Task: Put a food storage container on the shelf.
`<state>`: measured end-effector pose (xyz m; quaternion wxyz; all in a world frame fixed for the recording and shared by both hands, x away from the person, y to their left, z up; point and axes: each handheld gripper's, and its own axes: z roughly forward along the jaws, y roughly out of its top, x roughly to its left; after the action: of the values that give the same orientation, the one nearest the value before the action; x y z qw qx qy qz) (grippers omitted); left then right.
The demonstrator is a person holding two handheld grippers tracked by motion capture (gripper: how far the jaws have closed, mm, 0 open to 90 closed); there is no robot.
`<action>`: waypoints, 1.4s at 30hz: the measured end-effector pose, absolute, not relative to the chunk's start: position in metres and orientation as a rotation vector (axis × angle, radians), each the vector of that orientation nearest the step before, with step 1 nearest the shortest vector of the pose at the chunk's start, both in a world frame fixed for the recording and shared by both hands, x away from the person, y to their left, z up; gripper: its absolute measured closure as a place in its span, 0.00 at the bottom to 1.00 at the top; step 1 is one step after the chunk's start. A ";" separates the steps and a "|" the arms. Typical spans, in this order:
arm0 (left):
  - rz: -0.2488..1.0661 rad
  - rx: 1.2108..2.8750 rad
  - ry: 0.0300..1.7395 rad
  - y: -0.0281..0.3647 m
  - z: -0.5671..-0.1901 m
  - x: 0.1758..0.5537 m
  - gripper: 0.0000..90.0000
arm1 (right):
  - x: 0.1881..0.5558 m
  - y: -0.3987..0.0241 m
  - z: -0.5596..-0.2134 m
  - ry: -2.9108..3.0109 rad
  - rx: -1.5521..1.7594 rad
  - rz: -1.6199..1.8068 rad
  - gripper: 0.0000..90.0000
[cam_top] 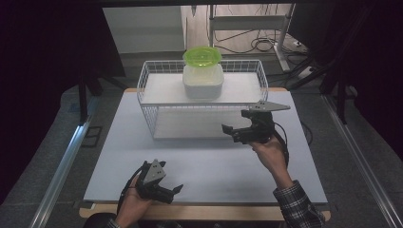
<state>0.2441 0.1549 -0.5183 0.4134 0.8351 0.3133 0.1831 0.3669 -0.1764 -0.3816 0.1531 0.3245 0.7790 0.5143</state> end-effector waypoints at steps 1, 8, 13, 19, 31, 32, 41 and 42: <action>0.461 2.100 0.788 0.155 -0.518 0.244 0.01 | 0.367 -0.176 -0.383 2.245 0.928 1.463 0.05; 0.462 2.097 0.798 0.156 -0.518 0.244 0.00 | 0.360 -0.176 -0.388 2.247 0.907 1.447 0.03; 0.463 2.096 0.799 0.156 -0.518 0.244 0.00 | 0.352 -0.177 -0.395 2.260 0.908 1.437 0.03; 0.465 2.094 0.794 0.156 -0.518 0.244 0.00 | 0.344 -0.178 -0.401 2.273 0.890 1.414 0.03; 0.454 2.064 0.799 0.158 -0.517 0.244 0.02 | 0.333 -0.183 -0.419 2.293 0.894 1.368 0.04; 0.455 2.063 0.798 0.158 -0.517 0.244 0.02 | 0.332 -0.184 -0.421 2.294 0.893 1.365 0.04; 0.453 2.065 0.800 0.157 -0.518 0.244 0.01 | 0.321 -0.198 -0.435 2.318 0.917 1.344 0.00; 0.452 2.063 0.800 0.157 -0.518 0.244 0.01 | 0.319 -0.199 -0.436 2.316 0.913 1.337 0.00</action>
<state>0.2436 0.1573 -0.5177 0.4271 0.8259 0.3204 0.1811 0.3194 -0.1987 -0.4363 0.1572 0.3190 0.8094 0.4674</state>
